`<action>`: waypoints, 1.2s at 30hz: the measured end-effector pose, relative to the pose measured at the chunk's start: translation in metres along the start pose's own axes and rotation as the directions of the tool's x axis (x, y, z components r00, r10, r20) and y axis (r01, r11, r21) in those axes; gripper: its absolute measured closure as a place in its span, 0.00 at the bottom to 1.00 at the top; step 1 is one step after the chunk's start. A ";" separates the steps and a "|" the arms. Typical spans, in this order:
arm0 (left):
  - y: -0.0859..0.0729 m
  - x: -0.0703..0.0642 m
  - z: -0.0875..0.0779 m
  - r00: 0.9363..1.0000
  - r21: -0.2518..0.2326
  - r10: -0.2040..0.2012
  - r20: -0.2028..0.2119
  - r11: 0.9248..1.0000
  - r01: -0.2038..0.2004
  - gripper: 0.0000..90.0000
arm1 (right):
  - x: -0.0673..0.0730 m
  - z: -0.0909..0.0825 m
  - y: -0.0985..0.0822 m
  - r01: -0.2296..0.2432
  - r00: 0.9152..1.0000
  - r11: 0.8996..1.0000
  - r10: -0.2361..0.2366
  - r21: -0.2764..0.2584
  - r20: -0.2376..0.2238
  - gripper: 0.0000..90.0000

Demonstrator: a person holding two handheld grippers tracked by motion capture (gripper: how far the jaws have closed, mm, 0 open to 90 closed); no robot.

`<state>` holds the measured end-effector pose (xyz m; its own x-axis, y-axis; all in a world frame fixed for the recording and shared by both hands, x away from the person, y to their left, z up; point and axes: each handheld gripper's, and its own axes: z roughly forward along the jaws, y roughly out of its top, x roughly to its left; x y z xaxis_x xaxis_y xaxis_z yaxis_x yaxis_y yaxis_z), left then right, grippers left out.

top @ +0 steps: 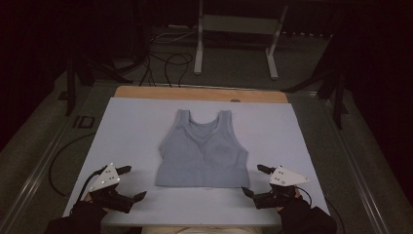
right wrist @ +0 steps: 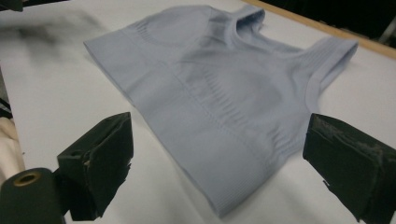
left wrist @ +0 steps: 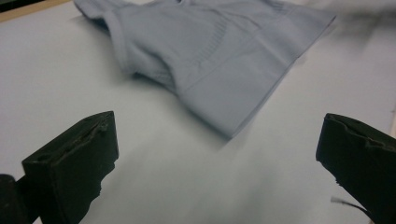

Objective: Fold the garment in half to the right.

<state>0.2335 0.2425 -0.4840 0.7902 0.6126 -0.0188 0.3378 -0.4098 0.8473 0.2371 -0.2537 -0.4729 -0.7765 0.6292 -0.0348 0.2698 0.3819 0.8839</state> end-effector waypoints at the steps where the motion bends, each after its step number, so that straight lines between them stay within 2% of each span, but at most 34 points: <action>1: 0.003 -0.001 -0.001 1.000 -0.001 0.001 0.001 1.000 -0.001 0.00 | -0.002 -0.001 0.005 0.021 1.000 1.000 -0.021 -0.007 0.002 0.09; 6: 0.011 0.000 -0.004 1.000 -0.002 0.002 0.009 1.000 -0.002 0.00 | -0.009 0.000 0.020 0.028 1.000 0.999 -0.028 -0.017 0.005 0.09; 9: 0.020 0.001 -0.005 1.000 -0.014 0.009 0.020 1.000 -0.009 0.00 | -0.014 0.000 0.039 0.059 0.998 0.997 -0.059 -0.039 0.011 0.09; 12: 0.025 0.001 -0.005 1.000 -0.014 0.014 0.023 1.000 -0.014 0.00 | -0.017 0.000 0.049 0.054 0.999 0.997 -0.054 -0.055 0.008 0.09; 15: 0.033 -0.001 -0.003 0.999 -0.012 0.028 0.032 1.000 -0.028 0.00 | -0.023 0.001 0.068 0.092 0.996 0.993 -0.091 -0.079 0.017 0.09; 22: 0.047 -0.002 0.000 0.998 -0.002 0.042 0.037 0.999 -0.042 0.00 | -0.027 0.007 0.094 0.117 0.993 0.988 -0.116 -0.103 0.013 0.09; 29: 0.062 -0.005 0.008 0.998 0.015 0.046 0.046 0.999 -0.047 0.00 | -0.028 0.026 0.119 0.144 0.990 0.984 -0.144 -0.101 0.003 0.09; 36: 0.069 -0.006 0.015 0.998 0.035 0.037 0.045 0.999 -0.038 0.00 | -0.033 0.047 0.137 0.159 0.987 0.982 -0.161 -0.101 -0.016 0.09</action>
<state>0.2596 0.2005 -0.4338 0.8244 0.5658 -0.0117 0.3251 -0.4566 0.8282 0.3268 -0.1904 -0.3729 -0.8189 0.5484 -0.1691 0.0844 0.4066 0.9097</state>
